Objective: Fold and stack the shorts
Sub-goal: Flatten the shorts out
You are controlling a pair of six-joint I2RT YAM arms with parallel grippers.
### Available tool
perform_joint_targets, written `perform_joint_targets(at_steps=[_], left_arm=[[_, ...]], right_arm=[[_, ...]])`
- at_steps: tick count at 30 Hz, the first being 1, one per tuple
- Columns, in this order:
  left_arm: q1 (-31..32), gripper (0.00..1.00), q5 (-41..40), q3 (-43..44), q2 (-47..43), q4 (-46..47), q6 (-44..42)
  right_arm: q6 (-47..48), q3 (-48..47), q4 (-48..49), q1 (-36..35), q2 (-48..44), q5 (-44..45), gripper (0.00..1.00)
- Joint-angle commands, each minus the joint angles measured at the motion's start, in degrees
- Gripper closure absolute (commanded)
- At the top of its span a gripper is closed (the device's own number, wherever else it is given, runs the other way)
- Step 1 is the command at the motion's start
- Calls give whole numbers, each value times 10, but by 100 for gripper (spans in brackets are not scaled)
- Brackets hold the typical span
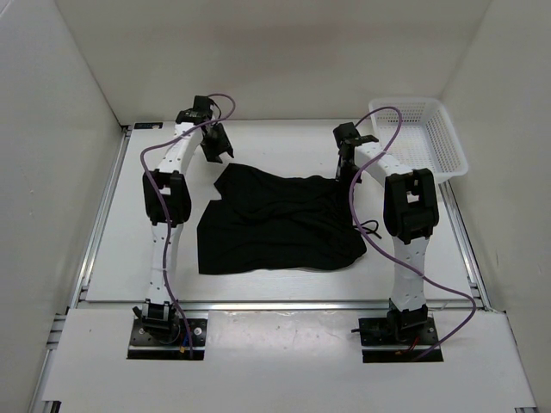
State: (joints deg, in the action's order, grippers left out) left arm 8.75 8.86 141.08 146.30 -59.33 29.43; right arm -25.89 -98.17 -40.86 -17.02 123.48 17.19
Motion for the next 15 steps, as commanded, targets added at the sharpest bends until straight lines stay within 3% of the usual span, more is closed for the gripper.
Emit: perform_joint_targets(at_steps=[1, 7, 12, 15], left_arm=[[6, 43, -16, -2, -18, -19, -10], [18, 43, -29, -2, 15, -25, -16], [34, 61, -44, 3, 27, -25, -21], [39, 61, -44, 9, 38, -25, -21]], right_arm=[[8, -24, -8, -4, -22, -2, 100], [3, -24, -13, -4, -17, -2, 100], [3, -24, -13, -4, -17, -2, 100], [3, -24, -13, -4, -17, -2, 100]])
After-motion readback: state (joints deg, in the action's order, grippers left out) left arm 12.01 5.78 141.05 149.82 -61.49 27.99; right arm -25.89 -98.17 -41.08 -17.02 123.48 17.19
